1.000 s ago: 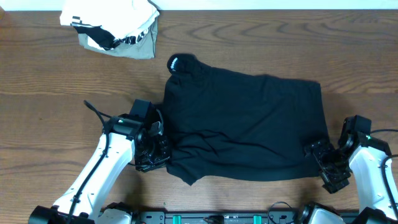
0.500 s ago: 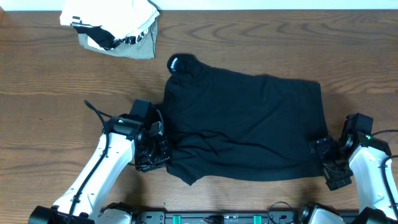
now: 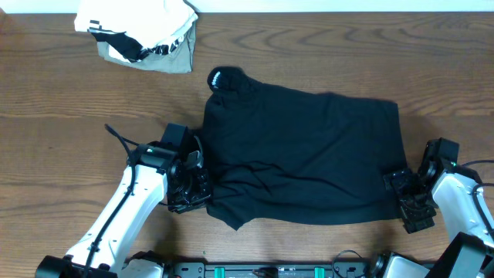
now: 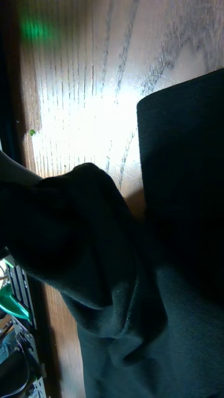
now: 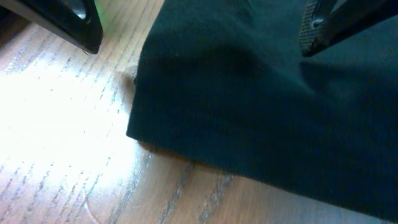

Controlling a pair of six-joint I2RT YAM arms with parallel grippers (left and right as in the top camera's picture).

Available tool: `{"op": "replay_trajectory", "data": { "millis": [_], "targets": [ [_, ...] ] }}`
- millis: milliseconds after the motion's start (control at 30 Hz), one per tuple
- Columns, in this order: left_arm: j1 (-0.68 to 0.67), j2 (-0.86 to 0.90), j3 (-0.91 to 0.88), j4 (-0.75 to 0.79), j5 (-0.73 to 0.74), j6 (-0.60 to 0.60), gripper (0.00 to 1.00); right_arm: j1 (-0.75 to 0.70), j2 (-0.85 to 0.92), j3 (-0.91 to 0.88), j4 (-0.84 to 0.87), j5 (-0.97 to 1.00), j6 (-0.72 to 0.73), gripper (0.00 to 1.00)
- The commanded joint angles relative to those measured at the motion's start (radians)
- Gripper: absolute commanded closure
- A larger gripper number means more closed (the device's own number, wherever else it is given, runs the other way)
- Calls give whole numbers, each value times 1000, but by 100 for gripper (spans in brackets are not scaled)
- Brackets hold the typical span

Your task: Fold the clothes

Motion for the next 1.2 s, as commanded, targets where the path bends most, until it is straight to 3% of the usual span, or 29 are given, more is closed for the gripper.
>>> {"op": "replay_trajectory", "data": {
  "millis": [0,200,367,533,700,967,1167],
  "targets": [
    [9,-10,5,-8,-2,10,93,-5,5,-8,3,12,25,1],
    [9,-10,5,-6,-2,10,93,-5,7,-41,23,9,34,16],
    [9,-10,5,-6,-2,10,93,-5,7,-85,52,5,58,20],
    [9,-10,5,-6,-2,10,93,-5,7,-89,59,4,59,31],
    [9,-10,5,-9,-1,9,93,-5,6,-88,61,3,59,59],
    [9,-30,5,-24,87,-14,94,-5,2,-47,-15,23,59,66],
    [9,-90,7,-97,131,-14,94,-5,-14,33,-149,41,59,64]
  ]
}}
